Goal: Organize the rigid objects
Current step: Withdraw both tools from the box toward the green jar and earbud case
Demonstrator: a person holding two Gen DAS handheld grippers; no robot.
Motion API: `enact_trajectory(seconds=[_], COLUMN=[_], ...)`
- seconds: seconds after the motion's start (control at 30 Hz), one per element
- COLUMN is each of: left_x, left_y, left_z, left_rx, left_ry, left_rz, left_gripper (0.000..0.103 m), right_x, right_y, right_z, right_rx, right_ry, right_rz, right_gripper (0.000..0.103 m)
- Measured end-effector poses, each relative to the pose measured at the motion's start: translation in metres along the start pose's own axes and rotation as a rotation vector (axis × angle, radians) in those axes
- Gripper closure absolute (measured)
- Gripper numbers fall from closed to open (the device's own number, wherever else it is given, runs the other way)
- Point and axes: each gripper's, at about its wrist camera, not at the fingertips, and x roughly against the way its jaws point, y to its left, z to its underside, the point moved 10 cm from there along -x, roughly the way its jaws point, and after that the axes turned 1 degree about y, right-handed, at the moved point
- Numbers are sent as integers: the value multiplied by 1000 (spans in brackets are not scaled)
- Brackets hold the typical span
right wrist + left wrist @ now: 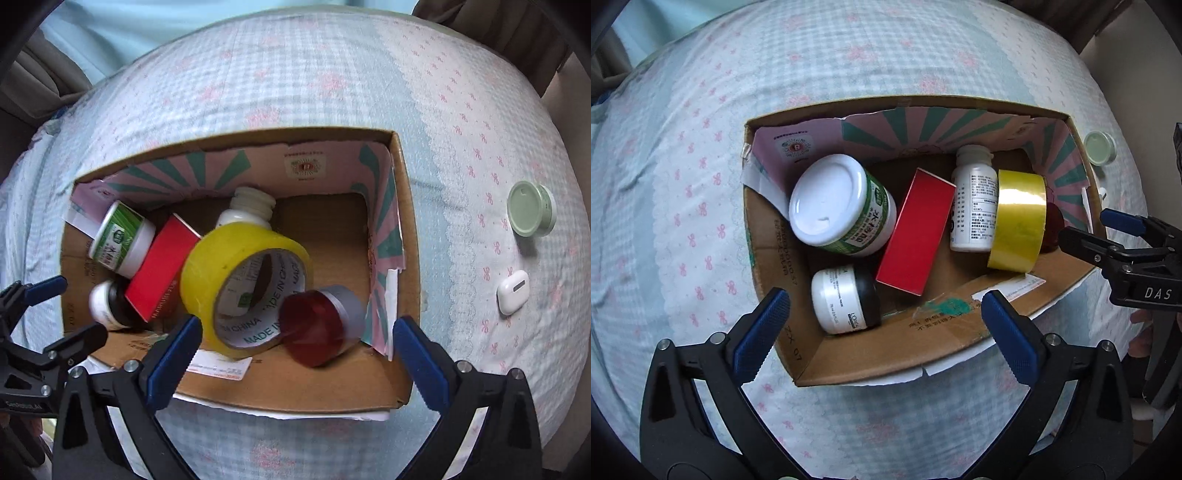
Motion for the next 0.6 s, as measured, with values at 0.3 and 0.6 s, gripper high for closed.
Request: enact_trajectory(seconds=[0.3,0.6], left_x=[32,88], left_y=[-8,-11], left_z=[9,30], left_rx=[7,41], left_ry=[-50,-136], left_rz=[-19,-33], left_gripper=[0,0], right_x=[31,80], right_y=[2,11], right_z=[6,21], right_rx=[-2,29], right_ry=[-71,-146], right_rz=[-17,-19], right_gripper=[0,0])
